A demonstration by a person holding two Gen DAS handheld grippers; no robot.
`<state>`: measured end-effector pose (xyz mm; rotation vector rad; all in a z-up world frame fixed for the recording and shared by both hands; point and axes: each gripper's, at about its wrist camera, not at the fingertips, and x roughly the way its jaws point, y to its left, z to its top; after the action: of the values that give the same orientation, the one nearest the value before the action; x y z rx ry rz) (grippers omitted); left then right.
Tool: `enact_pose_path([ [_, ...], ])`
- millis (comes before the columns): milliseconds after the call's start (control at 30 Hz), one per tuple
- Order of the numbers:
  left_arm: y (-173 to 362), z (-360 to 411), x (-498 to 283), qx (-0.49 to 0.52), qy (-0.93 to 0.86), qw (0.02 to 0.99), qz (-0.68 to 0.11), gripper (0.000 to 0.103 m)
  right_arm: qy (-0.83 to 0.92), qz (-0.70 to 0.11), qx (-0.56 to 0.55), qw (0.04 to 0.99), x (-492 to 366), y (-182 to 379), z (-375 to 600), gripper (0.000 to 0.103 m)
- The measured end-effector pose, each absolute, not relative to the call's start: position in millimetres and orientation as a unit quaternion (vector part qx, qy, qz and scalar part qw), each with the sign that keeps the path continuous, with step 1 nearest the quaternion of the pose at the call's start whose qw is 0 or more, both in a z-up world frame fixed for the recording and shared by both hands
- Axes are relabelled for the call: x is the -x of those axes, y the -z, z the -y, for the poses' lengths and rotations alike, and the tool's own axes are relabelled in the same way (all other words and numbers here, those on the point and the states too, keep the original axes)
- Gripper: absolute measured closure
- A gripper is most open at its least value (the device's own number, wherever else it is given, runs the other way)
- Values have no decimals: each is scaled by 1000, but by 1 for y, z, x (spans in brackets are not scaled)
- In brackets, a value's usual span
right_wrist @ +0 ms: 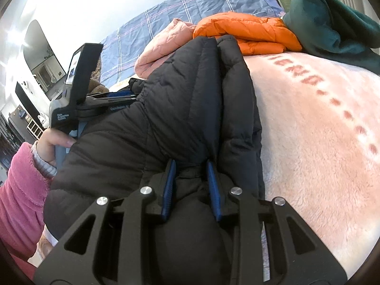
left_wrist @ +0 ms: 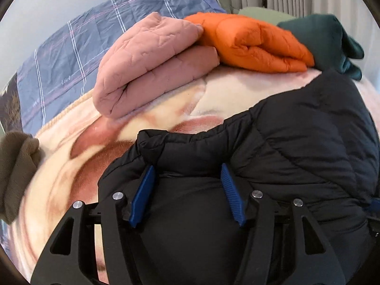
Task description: Fold large clothes
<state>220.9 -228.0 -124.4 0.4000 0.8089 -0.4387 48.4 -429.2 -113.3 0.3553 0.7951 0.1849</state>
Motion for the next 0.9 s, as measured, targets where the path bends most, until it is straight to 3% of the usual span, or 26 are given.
enact_pose_path([
  [133,104,223,-210,-184,203,880,-388,45,-86,-383,-171,904,-46,112,428,75],
  [200,79,221,-194,-132,249,877,-390,45,-87,-378,-173,905,-42,111,428,75],
  [300,52,231,-159,-104,340,860,-365,39,-91,-376,-186,903,-41,110,431,75],
  [467,99,273,-121,-221,349,836,-361,21,-94,-377,-239,890,-20,102,447,67],
  [533,101,274,-117,-231,344,838,-354,21,-89,-377,-264,883,-1,98,458,59],
  [667,100,272,-117,-227,346,838,-356,21,-79,-367,-273,886,32,88,468,58],
  [767,100,275,-115,-228,343,840,-354,20,-84,-355,-254,896,52,79,462,75],
  [900,100,277,-119,-228,340,841,-354,20,-56,-415,-196,886,39,101,442,77],
])
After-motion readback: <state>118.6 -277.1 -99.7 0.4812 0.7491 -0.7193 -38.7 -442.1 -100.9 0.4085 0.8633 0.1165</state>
